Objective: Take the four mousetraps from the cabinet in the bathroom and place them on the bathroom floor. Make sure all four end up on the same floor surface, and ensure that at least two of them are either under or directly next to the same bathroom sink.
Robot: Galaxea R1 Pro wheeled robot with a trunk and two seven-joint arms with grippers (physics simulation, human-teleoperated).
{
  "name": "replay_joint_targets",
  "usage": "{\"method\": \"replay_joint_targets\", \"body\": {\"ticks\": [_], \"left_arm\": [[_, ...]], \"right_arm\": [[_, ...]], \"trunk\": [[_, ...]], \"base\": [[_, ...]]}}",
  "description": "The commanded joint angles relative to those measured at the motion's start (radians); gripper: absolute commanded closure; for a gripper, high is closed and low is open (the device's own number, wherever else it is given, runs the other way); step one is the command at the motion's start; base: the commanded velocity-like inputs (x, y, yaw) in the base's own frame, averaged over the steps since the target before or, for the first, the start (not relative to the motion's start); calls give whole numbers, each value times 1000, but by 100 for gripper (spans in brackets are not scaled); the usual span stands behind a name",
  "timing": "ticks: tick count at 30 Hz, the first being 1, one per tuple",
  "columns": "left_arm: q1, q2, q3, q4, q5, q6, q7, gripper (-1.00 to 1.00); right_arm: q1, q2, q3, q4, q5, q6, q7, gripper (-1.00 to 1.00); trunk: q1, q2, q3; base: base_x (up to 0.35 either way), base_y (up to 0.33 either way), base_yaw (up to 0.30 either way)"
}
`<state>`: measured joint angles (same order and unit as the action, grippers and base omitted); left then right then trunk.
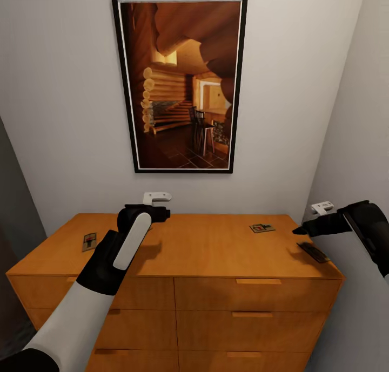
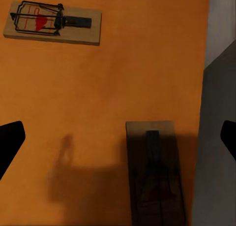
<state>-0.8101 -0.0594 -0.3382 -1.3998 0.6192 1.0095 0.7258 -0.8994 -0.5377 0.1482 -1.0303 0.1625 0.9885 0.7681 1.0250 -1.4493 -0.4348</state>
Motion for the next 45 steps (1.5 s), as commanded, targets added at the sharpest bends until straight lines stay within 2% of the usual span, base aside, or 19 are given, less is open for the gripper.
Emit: {"method": "replay_joint_targets", "body": {"ticks": [1,17,29,35,45], "left_arm": [[-1,0,-1,-1,10,2,10,-100],[0,0,-1,-1,10,3,10,-100],[0,-1,-2,-1,10,3,10,-100],[0,-2,-3,-1,10,3,10,-100],[0,-2,-29,-2,10,2,10,-100]], "right_arm": [[-1,-1,-1,1,10,2,9,-100],[-1,1,-13,97,9,2,7,-100],[-1,4,-41,191,9,-2,7,-100],[-1,5,-43,204,9,-2,8,-100],[-1,7,-43,233,9,-4,8,-100]], "trunk": [[0,-1,-1],[0,-1,-1],[0,-1,-1],[0,-1,-1],[0,-1,-1]], "base": [[0,-1,0],[0,0,0],[0,0,0],[0,0,0],[0,0,0]]}}
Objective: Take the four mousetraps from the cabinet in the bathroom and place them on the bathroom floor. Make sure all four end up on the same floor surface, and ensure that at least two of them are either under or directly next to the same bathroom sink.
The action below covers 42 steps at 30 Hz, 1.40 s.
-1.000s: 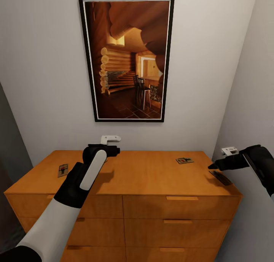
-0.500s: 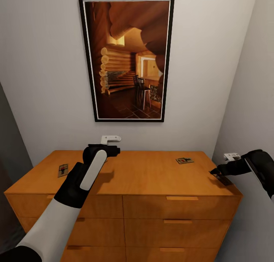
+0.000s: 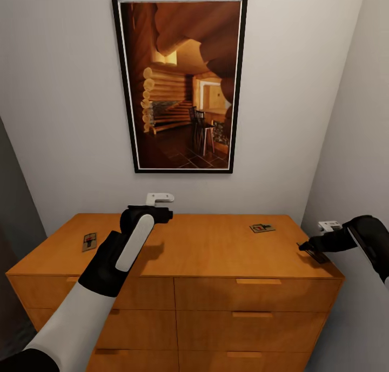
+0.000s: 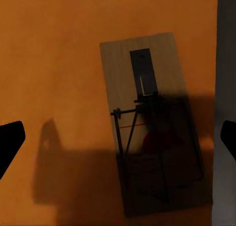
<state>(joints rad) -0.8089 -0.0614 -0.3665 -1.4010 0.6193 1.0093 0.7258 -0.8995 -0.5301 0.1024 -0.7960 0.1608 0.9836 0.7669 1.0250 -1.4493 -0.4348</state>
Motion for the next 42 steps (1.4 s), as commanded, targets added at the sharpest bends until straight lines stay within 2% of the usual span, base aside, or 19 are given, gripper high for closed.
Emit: {"method": "replay_joint_targets", "body": {"ticks": [1,42], "left_arm": [[-1,0,-2,-1,10,2,10,-100],[-1,1,-8,0,10,3,10,-100]], "right_arm": [[-1,-1,2,2,10,1,9,-100],[-1,1,2,95,18,-63,0,-100]], "trunk": [[0,-1,-1],[0,-1,-1]], "base": [[0,0,0],[0,0,0]]}}
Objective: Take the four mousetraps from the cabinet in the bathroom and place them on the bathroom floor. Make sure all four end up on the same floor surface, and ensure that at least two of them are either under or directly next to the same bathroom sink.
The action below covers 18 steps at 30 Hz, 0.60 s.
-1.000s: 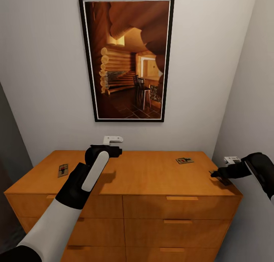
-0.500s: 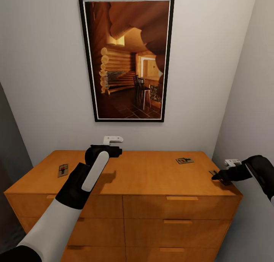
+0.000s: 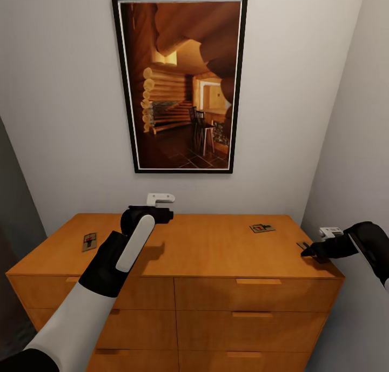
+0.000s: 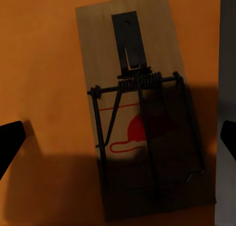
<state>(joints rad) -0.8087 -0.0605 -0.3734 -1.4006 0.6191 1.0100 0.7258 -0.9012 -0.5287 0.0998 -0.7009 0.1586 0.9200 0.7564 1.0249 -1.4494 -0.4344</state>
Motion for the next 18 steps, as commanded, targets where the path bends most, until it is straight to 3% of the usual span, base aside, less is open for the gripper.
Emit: {"method": "replay_joint_targets", "body": {"ticks": [1,14,15,18], "left_arm": [[-1,0,-1,0,10,2,11,-100],[8,1,-1,-1,10,2,11,-100],[8,1,-1,-1,10,2,11,-100],[8,1,-1,-1,10,2,11,-100]], "right_arm": [[1,-1,5,2,21,1,11,-100],[1,1,6,6,22,-1,9,-100],[1,1,6,6,22,-1,9,100],[1,1,6,6,22,-1,9,100]], "trunk": [[0,-1,-2],[0,-1,-2],[0,-1,-2],[0,-1,-2]], "base": [[0,0,0],[0,0,0],[0,0,0],[0,0,0]]}}
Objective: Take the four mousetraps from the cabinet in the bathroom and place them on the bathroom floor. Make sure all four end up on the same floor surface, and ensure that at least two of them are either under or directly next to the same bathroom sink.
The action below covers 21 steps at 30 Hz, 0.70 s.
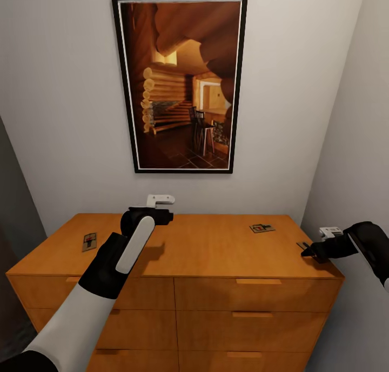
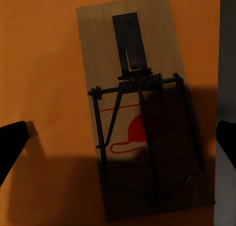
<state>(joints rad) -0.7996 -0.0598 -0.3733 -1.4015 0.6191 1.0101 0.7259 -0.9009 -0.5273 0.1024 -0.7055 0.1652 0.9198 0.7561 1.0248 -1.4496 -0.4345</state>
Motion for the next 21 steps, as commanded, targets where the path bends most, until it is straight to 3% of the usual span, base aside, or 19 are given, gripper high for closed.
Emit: {"method": "replay_joint_targets", "body": {"ticks": [1,21], "left_arm": [[-1,0,-1,-1,10,2,10,-100],[-1,0,-1,-1,10,2,10,-100]], "right_arm": [[0,0,3,11,16,-1,9,100],[0,-1,5,11,16,-13,9,100]], "trunk": [[0,0,-2],[0,0,-2]], "base": [[0,0,0],[0,0,0]]}}
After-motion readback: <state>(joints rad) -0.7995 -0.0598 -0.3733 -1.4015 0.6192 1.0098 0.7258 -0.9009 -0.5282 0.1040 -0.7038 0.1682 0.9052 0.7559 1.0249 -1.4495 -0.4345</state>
